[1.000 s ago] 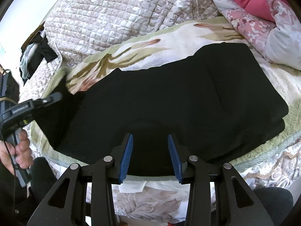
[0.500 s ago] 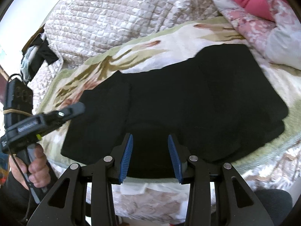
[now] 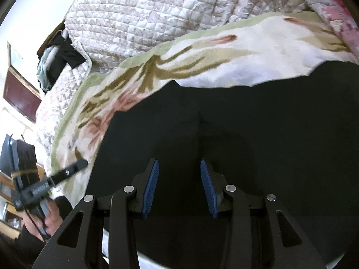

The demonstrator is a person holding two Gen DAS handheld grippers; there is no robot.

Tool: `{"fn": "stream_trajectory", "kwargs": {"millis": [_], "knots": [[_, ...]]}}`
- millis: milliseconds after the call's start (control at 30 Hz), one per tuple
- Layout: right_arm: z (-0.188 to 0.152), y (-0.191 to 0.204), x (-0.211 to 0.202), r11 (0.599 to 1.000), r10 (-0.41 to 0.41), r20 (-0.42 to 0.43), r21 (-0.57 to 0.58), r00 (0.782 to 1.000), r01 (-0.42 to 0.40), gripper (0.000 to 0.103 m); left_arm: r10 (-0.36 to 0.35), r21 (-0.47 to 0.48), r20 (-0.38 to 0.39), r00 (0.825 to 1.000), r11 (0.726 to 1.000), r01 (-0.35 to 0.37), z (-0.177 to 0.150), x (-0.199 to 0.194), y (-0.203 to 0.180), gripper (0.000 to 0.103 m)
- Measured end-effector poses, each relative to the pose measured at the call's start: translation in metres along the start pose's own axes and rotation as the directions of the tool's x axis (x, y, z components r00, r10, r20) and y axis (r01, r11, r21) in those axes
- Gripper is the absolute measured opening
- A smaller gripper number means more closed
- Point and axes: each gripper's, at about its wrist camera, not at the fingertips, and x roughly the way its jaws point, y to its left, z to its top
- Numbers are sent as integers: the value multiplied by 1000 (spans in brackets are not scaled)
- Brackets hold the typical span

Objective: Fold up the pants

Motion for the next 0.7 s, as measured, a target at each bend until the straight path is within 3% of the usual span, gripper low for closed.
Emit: {"fn": "stream_trajectory", "kwargs": {"millis": [233, 267, 300, 533, 700], "knots": [[16, -9, 16, 997, 52, 2, 58, 999, -52, 37, 1, 19, -13, 1000, 1000, -1, -7, 3, -2, 23], [16, -7, 15, 998, 47, -2, 50, 999, -47, 28, 2, 20, -11, 1000, 1000, -1, -7, 3, -2, 23], [16, -5, 15, 998, 46, -12, 46, 999, -45, 3, 4, 18, -11, 1000, 1000, -4, -8, 4, -2, 23], [32, -8, 2, 998, 29, 42, 49, 999, -31, 2, 11, 17, -17, 1000, 1000, -11, -9, 4, -1, 23], [29, -20, 15, 997, 3, -4, 79, 1000, -2, 3, 14, 20, -22, 1000, 1000, -14, -11, 5, -2, 23]]}}
